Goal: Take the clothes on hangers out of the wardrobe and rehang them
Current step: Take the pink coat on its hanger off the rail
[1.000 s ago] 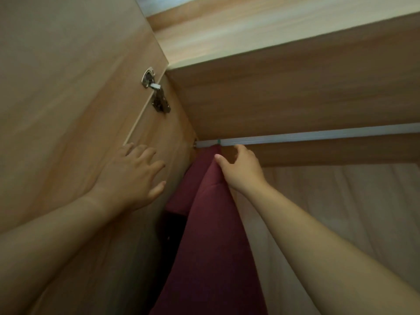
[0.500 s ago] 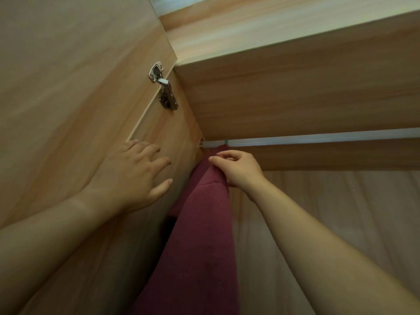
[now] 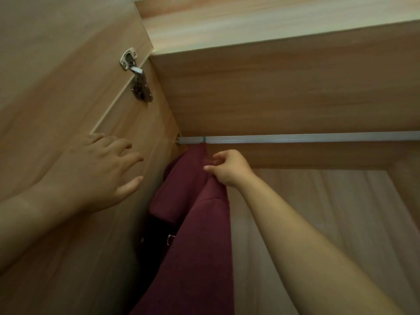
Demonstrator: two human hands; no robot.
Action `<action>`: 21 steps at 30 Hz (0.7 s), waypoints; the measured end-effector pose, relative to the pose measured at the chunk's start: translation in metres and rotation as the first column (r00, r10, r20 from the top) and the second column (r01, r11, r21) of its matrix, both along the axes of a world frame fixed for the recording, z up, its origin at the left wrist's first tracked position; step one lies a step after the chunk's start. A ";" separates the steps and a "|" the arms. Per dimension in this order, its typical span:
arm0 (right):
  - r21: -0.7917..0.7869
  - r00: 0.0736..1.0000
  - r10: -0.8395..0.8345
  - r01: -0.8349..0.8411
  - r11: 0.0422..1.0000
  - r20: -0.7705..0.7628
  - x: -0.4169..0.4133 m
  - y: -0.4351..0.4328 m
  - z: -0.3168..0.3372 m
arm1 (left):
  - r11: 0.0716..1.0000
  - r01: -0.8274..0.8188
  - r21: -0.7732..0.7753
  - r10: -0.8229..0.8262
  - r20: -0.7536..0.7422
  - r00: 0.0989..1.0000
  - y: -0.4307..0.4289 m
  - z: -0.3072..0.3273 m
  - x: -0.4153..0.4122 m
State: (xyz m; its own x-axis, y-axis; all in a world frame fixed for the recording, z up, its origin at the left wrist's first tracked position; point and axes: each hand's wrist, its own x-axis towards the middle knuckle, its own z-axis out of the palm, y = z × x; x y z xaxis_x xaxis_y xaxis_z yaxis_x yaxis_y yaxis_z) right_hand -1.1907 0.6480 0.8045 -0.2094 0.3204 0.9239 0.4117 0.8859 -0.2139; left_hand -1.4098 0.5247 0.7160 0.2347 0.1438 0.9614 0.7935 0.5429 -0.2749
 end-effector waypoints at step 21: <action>0.235 0.780 -0.621 0.620 0.748 -0.080 0.027 0.037 -0.004 | 0.999 -0.032 0.031 0.033 -0.048 0.998 -0.001 -0.003 0.001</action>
State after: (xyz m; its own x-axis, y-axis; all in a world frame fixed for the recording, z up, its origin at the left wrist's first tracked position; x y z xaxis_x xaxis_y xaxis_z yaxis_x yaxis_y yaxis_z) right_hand -1.1633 0.6850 0.8009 -0.0437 0.1547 0.9870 0.8888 0.4571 -0.0323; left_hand -1.4086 0.5239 0.7133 0.2770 0.1231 0.9530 0.7613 0.5770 -0.2958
